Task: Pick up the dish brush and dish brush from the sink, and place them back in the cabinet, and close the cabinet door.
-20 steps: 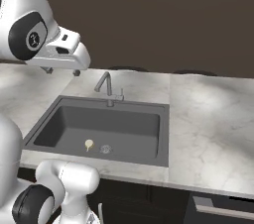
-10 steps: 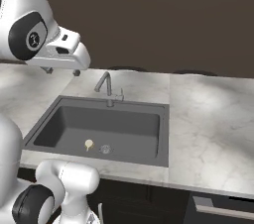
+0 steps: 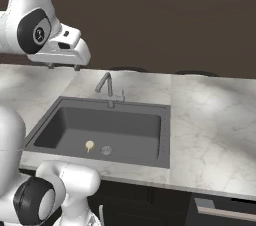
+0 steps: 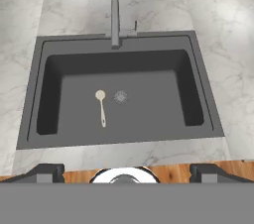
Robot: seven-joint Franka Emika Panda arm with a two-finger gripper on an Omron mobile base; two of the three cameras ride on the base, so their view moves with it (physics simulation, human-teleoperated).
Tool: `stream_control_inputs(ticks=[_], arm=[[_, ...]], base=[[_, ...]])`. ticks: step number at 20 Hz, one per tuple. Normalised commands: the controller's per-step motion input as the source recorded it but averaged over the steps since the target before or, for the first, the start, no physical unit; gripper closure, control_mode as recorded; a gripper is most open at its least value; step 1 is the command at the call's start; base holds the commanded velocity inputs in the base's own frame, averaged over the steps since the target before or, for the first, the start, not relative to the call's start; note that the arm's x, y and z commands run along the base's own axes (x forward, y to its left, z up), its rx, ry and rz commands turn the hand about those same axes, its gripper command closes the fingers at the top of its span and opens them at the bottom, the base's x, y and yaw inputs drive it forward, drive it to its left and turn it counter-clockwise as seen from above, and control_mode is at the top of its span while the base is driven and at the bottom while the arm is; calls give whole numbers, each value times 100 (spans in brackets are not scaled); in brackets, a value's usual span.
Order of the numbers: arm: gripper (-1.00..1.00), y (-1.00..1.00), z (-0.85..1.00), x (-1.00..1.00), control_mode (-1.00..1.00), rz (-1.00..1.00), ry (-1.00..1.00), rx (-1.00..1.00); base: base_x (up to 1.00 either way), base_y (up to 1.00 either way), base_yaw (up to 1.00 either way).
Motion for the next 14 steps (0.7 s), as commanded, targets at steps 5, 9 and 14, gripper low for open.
stream_control_inputs(ticks=[5, 9, 14], arm=[[-100, 25, -17, 37, -100, 0, 8, 1], [-100, 24, -36, 22, -100, 0, 7, 6], [-100, 20, -45, 20, -100, 0, 4, 5]], base=[[0, 0, 0], [0, 0, 0], [0, 0, 0]])
